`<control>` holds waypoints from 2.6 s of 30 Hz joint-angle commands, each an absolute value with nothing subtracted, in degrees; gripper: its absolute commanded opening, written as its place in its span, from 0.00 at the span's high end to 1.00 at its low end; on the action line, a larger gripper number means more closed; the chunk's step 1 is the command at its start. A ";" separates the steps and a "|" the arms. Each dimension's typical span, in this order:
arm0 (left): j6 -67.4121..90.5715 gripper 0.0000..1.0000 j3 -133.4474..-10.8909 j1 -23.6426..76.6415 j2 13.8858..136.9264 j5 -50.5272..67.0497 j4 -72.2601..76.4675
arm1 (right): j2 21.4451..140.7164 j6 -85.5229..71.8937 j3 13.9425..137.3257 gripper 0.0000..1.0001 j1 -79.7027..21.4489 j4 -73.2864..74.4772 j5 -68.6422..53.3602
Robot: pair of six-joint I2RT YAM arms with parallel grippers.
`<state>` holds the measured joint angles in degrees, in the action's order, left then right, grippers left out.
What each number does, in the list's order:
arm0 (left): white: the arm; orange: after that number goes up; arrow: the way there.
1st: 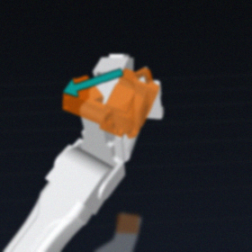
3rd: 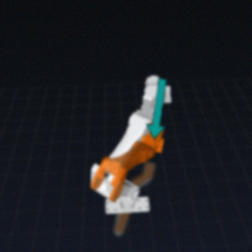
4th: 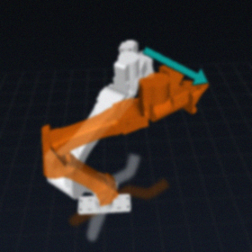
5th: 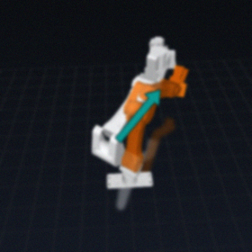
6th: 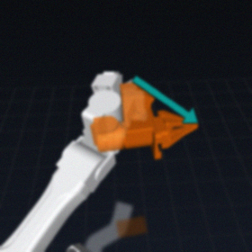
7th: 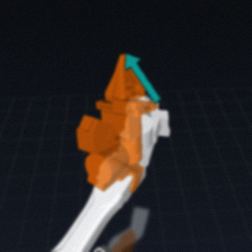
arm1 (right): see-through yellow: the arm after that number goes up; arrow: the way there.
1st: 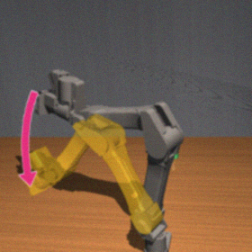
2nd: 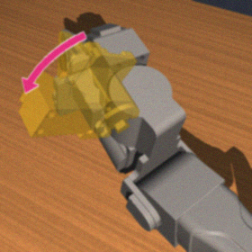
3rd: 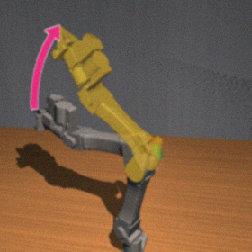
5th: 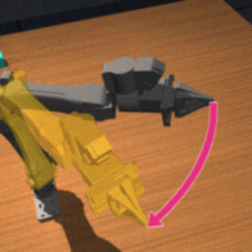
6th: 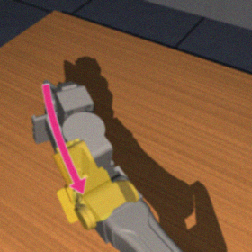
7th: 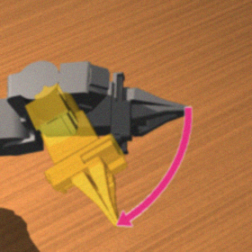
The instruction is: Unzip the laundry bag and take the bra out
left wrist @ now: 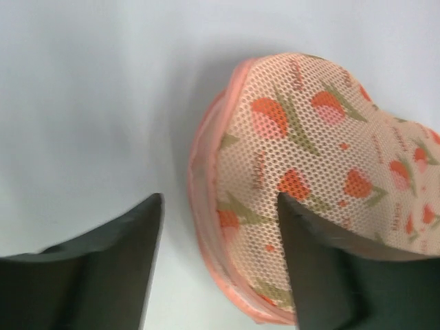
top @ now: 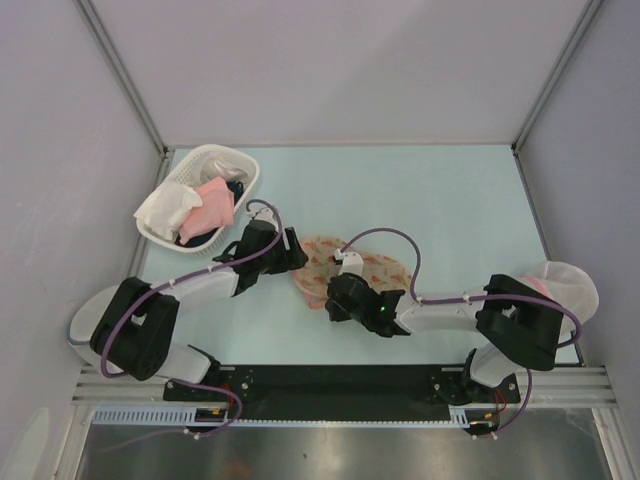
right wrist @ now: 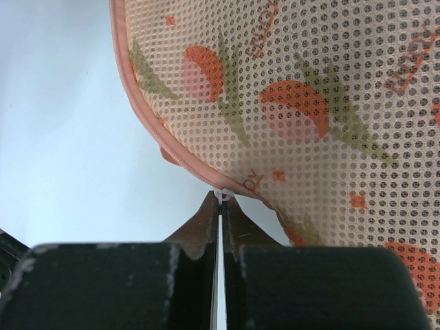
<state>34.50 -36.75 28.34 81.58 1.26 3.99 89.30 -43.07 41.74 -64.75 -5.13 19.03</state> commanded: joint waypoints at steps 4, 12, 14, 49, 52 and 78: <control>36.29 0.11 -32.98 27.51 74.11 2.02 6.33 | 91.67 -42.45 45.08 1.00 -64.95 -5.98 18.02; 41.21 0.18 -24.18 28.74 67.07 4.57 8.08 | 94.83 -40.96 49.21 1.00 -65.13 -6.50 16.44; 41.83 0.20 -23.47 28.92 65.66 4.75 8.79 | 95.71 -40.43 49.83 1.00 -65.13 -6.77 16.09; 41.75 1.00 -30.41 29.18 76.11 1.85 11.34 | 95.19 -41.39 49.40 1.00 -66.62 -4.13 16.52; 41.31 1.00 -30.76 28.48 76.38 1.58 11.16 | 94.49 -42.01 48.43 1.00 -67.14 -3.25 16.96; 38.32 1.00 -35.16 24.35 80.42 1.93 10.11 | 82.53 -50.89 39.55 1.00 -71.02 6.94 21.36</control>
<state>40.38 -32.38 25.76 79.92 5.52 8.49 84.79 -48.69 40.16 -70.24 3.33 19.29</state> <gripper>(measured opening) 0.019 0.017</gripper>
